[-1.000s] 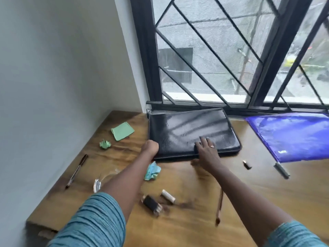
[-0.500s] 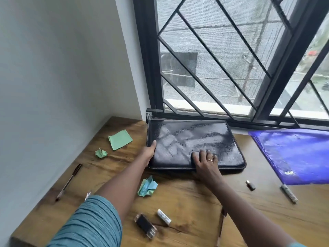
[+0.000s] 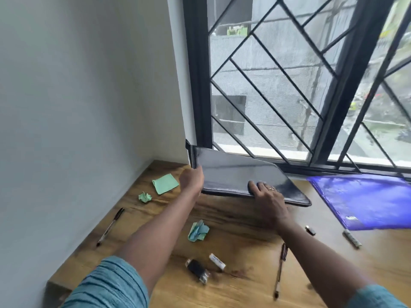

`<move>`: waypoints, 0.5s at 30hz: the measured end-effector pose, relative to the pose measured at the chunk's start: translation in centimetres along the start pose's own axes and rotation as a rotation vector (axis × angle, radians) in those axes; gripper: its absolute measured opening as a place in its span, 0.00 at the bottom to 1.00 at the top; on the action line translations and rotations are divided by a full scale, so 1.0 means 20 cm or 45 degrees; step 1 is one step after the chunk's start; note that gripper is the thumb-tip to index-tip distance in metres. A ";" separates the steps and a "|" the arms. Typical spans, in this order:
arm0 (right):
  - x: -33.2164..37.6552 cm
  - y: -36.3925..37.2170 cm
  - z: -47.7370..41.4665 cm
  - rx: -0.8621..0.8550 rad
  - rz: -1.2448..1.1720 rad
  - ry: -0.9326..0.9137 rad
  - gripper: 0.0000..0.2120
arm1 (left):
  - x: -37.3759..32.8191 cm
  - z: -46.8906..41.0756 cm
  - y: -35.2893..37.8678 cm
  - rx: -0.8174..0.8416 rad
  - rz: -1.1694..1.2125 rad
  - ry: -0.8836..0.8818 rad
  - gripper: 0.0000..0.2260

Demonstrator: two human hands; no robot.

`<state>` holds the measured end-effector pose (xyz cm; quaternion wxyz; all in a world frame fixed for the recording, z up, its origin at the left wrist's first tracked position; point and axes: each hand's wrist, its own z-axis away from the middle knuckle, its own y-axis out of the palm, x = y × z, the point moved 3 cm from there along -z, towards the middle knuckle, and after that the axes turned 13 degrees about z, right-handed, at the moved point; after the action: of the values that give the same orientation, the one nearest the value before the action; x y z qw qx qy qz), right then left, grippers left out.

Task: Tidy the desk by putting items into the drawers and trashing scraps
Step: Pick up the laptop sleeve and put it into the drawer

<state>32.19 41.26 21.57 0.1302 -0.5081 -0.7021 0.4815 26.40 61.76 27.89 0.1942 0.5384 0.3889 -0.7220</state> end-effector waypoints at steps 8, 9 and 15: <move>0.09 -0.56 0.21 -0.419 -0.029 0.149 0.11 | -0.01 0.35 -0.44 0.202 0.746 -0.171 0.12; 0.10 -0.64 0.24 -0.444 -0.038 0.185 0.12 | 0.00 0.41 -0.49 0.322 0.877 -0.222 0.11; 0.19 -1.02 0.58 -0.517 -0.299 0.600 0.10 | 0.13 0.78 -0.81 0.727 1.003 -0.076 0.18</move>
<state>10.65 37.81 31.03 0.2398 -0.5365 -0.7882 0.1828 4.39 60.27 33.08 0.3084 0.6555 -0.0638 -0.6864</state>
